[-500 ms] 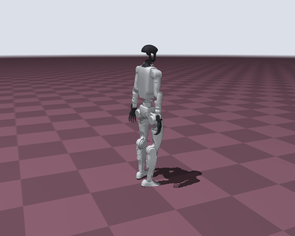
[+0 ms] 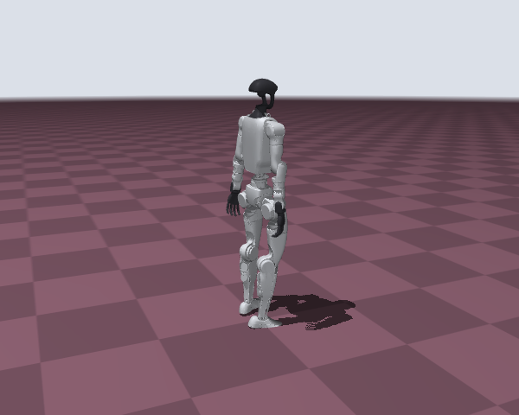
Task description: Upper body actions
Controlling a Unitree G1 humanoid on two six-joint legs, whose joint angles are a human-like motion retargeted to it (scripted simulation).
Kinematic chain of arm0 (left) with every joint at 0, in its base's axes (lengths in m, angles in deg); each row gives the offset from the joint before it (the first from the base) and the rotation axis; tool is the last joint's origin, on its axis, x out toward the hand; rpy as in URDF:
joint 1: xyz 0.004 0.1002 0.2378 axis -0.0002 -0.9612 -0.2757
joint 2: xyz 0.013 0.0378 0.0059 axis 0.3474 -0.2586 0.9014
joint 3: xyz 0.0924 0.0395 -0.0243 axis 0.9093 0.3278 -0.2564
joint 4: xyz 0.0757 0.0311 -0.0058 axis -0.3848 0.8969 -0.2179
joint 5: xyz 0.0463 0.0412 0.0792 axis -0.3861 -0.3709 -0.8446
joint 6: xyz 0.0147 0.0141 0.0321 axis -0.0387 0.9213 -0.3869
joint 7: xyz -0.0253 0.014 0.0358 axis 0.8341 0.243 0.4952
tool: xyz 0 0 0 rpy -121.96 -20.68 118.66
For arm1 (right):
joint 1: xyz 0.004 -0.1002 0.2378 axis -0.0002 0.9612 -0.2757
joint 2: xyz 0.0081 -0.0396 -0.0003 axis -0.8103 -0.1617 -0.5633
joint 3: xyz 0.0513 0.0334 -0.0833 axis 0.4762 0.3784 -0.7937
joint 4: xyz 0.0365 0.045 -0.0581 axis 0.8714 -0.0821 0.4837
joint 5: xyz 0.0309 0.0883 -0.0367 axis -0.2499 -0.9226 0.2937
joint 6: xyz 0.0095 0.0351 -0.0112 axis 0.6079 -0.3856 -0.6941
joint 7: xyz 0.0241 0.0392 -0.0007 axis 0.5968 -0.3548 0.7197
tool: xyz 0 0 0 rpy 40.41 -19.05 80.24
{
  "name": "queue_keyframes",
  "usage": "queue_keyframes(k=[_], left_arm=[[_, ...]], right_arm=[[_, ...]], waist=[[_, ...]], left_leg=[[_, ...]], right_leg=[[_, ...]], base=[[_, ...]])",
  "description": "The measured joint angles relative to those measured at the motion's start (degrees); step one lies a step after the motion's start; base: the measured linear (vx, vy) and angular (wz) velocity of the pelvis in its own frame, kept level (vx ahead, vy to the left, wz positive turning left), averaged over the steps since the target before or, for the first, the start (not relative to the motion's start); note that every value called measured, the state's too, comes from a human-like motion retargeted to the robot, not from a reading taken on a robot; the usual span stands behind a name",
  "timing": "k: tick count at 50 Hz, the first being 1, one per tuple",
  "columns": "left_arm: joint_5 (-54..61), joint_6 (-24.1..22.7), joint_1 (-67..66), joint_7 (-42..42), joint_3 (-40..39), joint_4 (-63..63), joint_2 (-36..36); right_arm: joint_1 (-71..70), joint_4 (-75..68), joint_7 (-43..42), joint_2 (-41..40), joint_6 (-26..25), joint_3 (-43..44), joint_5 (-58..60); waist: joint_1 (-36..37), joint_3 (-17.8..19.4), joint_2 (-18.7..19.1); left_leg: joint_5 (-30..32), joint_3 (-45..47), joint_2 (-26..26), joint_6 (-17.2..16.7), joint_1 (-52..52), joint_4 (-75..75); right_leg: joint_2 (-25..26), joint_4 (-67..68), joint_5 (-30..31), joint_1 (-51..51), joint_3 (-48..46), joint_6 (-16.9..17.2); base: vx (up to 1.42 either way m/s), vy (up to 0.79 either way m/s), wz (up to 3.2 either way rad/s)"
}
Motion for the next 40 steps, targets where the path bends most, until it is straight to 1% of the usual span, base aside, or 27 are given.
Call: queue_keyframes(k=[40], left_arm=[[0.2,0.1,-0.3,0.3,-0.1,-0.1,-0.2]], right_arm=[[0.3,0.2,-0.3,-0.1,0.0,-0.3,0.5]], waist=[[-0.2,-0.1,-0.3]], left_leg=[[-0.1,0.1,-0.1,0.0,0.1,-0.1]], right_leg=[[0.0,0.0,-0.2,0.0,0.1,0.1]], base=[[0.0,0.0,0.0]])
